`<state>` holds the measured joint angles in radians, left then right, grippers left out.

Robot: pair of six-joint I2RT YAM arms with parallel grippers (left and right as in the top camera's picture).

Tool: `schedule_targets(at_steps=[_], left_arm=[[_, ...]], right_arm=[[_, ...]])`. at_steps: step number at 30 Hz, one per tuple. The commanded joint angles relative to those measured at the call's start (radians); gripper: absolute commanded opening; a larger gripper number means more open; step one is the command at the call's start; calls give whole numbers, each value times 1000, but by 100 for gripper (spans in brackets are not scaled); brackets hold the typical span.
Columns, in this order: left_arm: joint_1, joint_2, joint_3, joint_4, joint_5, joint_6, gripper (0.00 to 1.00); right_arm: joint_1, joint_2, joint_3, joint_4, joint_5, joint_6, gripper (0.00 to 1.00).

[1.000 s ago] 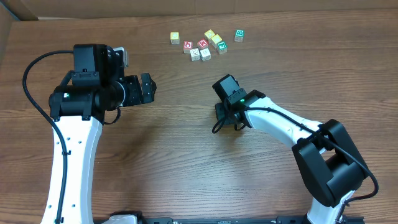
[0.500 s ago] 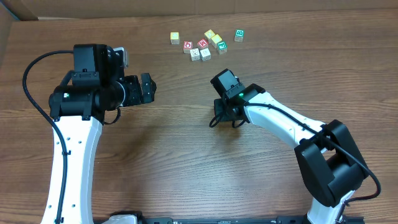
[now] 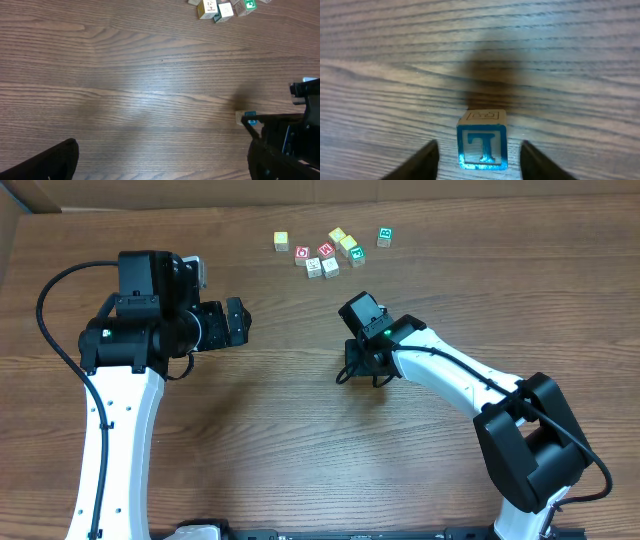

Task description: Flip 5 blocks

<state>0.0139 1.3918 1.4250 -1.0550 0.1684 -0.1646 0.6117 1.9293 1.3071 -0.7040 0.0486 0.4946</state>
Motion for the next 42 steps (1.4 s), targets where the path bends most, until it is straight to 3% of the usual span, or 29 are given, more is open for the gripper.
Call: schedule_targets(at_steps=[1,4,8,12,22,27,36,42], left_arm=[[-1,2,21,1,1,8,100],[-1,2,21,0,1,8,100],[-1,2,21,1,1,8,100],[-1,2,21,1,1,8,100],[-1,2,21,1,1,8,100],[-1,2,21,1,1,8,100],[-1,2,21,1,1,8,100],[-1,2,21,1,1,8,100]], right_arm=[[9,6,27,11,-6,7,64],[-14,6,89,-42,-10,3,71],[-92,6,380,-255,-55,-109,80],[-145,6,558,-305,-73,-163,80],[-242,103,607,-52,-57,-264,80],[-259,233,607,133,102,-263,81],[-293,389,605,423,145,-205,83],[-324,479,605,530,134,-146,81]])
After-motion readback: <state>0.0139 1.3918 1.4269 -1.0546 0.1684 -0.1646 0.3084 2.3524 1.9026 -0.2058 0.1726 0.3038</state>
